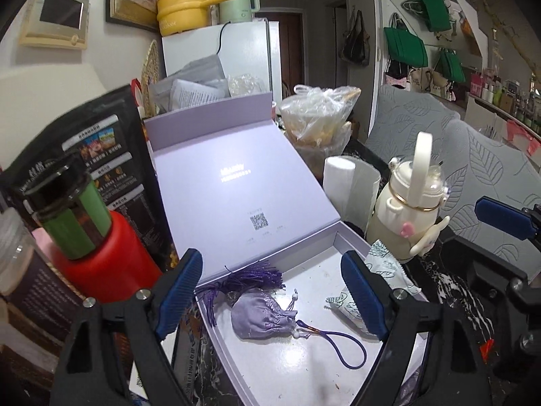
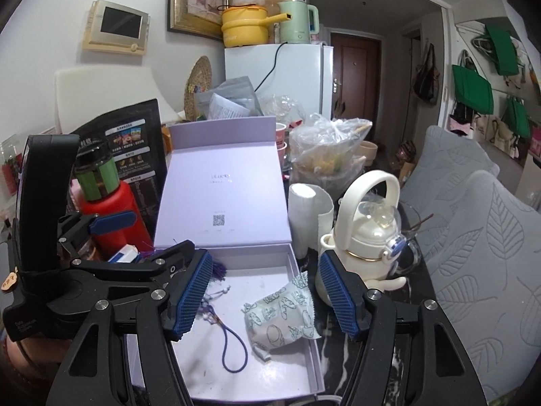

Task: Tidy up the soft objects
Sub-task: 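Lower both items into the lavender box and open both tools, then withdraw both tools from the box back toward the remaining table items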

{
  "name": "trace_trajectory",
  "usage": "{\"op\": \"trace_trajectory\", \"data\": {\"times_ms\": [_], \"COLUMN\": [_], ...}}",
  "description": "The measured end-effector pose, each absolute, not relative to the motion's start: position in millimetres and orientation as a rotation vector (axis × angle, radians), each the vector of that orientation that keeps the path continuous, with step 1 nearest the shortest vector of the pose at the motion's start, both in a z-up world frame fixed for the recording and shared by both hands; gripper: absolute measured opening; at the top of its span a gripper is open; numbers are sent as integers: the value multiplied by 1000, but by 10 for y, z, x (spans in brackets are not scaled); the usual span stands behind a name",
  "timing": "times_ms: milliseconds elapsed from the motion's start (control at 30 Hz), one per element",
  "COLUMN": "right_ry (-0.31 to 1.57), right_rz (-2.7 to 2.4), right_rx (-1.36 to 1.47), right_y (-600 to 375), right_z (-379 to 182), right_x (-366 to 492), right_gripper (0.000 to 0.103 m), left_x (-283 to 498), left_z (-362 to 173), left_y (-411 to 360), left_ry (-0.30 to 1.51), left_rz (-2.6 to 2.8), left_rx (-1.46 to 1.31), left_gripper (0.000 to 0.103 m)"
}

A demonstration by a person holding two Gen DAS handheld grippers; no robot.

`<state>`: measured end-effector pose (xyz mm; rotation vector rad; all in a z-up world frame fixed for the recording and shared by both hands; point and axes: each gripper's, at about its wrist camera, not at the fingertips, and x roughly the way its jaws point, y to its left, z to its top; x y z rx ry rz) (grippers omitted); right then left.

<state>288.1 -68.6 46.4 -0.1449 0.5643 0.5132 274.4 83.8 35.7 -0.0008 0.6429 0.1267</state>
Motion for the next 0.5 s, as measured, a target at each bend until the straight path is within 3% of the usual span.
{"op": "trace_trajectory", "data": {"times_ms": [500], "right_ry": [460], "right_rz": [499], "right_rx": [-113], "right_y": [-913], "right_z": [937], "right_x": [2295], "right_gripper": [67], "left_x": [2003], "left_z": [940], "left_y": [719], "left_ry": [512], "left_rz": [134], "left_rx": [18], "left_gripper": [84]}}
